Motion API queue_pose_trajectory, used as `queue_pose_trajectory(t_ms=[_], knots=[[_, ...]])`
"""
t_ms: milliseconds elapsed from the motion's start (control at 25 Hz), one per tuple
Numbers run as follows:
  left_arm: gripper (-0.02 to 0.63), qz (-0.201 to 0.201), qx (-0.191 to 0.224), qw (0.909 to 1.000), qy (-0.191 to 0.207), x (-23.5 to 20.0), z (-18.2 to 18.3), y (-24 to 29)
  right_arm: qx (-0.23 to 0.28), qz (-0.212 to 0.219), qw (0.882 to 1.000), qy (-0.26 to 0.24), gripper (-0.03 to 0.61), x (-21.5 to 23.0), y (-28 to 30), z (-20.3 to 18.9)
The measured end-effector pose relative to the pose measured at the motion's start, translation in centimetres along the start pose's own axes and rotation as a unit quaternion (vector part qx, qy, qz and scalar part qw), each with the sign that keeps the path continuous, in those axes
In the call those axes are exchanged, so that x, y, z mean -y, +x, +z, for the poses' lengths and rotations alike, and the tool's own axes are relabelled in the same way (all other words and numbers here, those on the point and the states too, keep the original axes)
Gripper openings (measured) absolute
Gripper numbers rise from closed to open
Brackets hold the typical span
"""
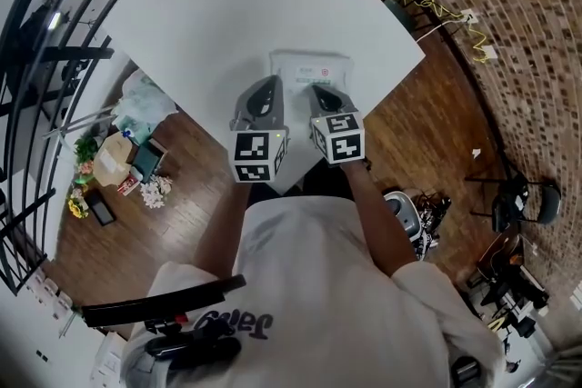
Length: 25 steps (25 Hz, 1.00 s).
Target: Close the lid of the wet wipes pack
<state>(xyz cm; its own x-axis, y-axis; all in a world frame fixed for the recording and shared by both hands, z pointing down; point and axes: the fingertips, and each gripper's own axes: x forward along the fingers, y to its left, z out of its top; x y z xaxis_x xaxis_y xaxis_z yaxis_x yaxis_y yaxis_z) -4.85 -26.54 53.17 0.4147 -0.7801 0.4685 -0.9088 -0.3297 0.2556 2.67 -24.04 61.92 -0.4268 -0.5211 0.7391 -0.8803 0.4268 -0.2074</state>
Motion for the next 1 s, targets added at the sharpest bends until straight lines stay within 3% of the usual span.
queue_pose_trajectory(t_ms=[280, 480, 680, 1000], knots=[[0.015, -0.001, -0.018, 0.9998, -0.004, 0.2, -1.5, 0.2, -0.012, 0.004, 1.000, -0.005, -0.012, 0.2, 0.7, -0.7], [0.015, 0.001, -0.024, 0.9997, -0.005, 0.1, -2.1, 0.2, -0.017, -0.002, 1.000, 0.023, -0.012, 0.3, 1.0, -0.9], [0.015, 0.003, -0.025, 0.9997, -0.004, 0.2, -2.4, 0.5, -0.022, -0.014, 0.999, -0.019, -0.012, 0.3, 1.2, -0.8], [0.015, 0.006, -0.027, 0.9996, -0.009, 0.1, -2.9, 0.0, -0.040, -0.006, 0.999, -0.016, -0.011, 0.3, 1.6, -1.1]])
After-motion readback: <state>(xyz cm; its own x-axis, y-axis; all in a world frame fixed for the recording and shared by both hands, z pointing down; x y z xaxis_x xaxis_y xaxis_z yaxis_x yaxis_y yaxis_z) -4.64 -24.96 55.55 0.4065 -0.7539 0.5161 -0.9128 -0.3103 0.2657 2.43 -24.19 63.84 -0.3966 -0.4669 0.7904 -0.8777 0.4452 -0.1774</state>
